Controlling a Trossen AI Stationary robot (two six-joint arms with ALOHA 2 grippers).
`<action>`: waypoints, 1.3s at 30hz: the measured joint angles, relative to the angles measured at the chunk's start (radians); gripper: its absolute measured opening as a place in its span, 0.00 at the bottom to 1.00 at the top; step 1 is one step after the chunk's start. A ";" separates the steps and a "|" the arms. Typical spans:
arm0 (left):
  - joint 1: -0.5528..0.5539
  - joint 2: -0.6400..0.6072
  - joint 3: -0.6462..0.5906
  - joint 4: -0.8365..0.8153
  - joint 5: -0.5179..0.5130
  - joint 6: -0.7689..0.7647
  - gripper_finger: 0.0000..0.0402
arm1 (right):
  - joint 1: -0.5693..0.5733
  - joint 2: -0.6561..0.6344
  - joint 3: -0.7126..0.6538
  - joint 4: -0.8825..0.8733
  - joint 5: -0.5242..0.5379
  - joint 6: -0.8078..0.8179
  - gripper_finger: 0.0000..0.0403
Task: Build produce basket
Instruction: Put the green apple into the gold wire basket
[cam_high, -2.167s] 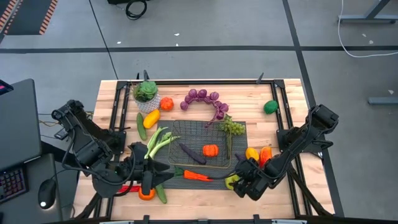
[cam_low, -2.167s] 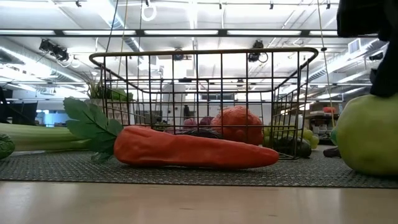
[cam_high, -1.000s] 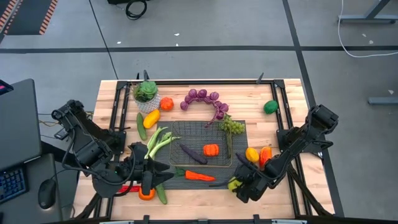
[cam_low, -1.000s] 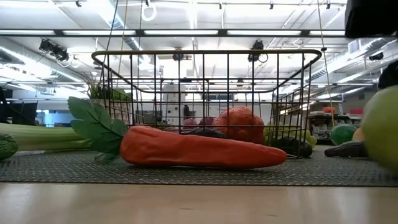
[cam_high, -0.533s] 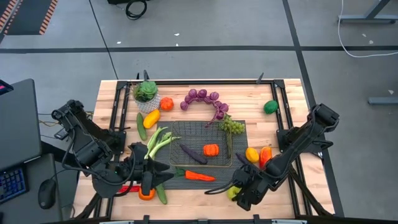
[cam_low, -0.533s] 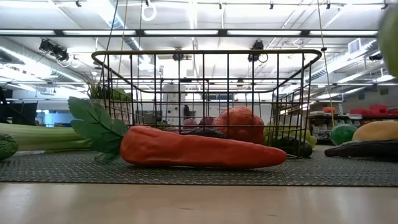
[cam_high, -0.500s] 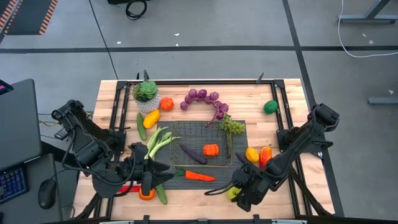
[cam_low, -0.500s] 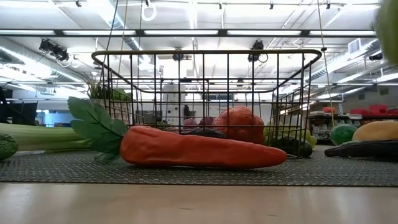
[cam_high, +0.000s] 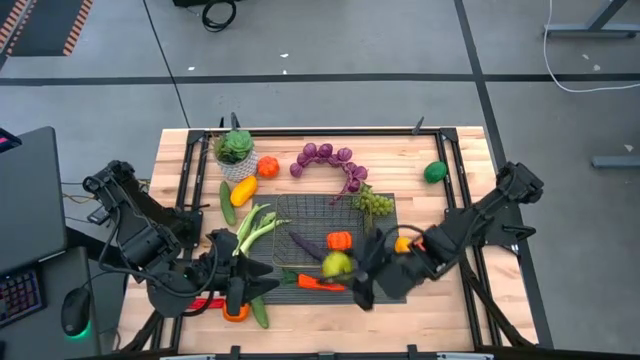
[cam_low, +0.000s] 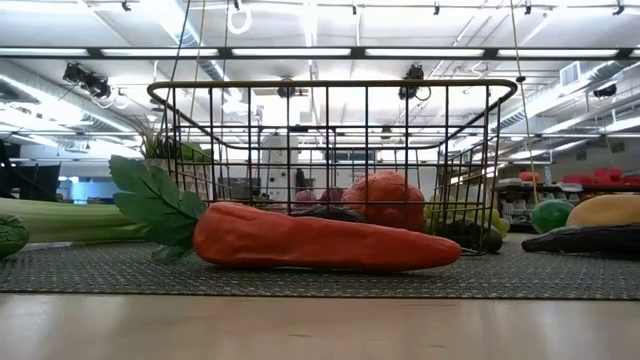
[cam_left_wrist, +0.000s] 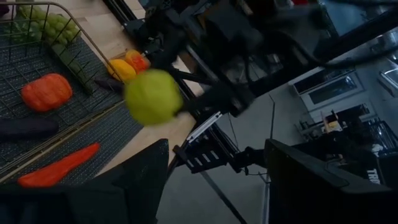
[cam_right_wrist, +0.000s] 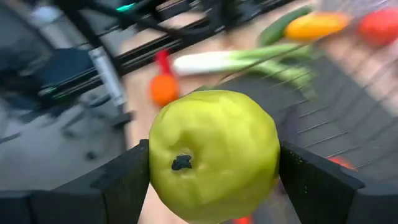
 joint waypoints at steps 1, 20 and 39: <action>0.000 0.000 0.000 0.002 0.000 0.004 0.67 | -0.018 0.000 0.000 -0.005 0.009 -0.007 0.81; 0.000 -0.039 0.000 0.014 0.000 0.202 0.67 | -0.239 0.005 -0.001 -0.163 -0.065 -0.017 0.82; 0.075 -0.087 0.000 0.014 -0.002 0.349 0.67 | -0.301 0.005 -0.001 -0.246 -0.170 0.048 0.82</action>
